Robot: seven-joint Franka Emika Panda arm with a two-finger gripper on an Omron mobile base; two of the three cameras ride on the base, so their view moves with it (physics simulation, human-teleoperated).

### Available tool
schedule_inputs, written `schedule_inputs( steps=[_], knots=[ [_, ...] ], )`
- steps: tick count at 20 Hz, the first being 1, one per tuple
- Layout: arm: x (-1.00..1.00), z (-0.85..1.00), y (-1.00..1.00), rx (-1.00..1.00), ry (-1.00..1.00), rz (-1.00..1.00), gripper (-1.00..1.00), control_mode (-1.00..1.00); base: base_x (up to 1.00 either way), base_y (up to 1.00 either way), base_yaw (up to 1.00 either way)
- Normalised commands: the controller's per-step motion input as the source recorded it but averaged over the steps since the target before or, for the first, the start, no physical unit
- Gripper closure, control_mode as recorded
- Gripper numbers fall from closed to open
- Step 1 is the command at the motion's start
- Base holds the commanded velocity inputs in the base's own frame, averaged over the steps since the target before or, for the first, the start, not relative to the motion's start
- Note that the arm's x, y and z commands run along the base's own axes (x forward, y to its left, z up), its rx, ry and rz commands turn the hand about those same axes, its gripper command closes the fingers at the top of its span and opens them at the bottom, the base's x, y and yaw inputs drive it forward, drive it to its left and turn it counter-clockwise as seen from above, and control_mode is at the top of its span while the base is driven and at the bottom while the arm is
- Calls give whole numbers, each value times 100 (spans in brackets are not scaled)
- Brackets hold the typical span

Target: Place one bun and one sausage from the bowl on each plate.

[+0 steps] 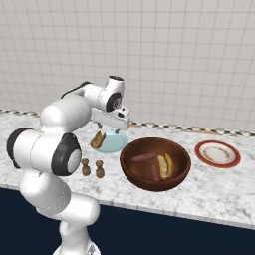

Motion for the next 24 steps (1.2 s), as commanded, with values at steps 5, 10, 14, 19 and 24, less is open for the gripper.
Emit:
schedule_inputs(
  steps=[5, 10, 14, 19, 24],
  knots=[
    [-59, 18, -88, 25, 0, -41, -100, -100, 0, 0, 0],
    [-15, -4, -92, 12, 3, -21, -100, -100, 0, 0, 0],
    [2, -2, -55, -6, 27, -9, -100, -100, 0, 0, 0],
    [-4, -26, -77, -33, 15, 40, -100, -100, 0, 0, 0],
    [-51, -59, -33, -51, 7, 61, -100, -100, 0, 0, 0]
  ],
)
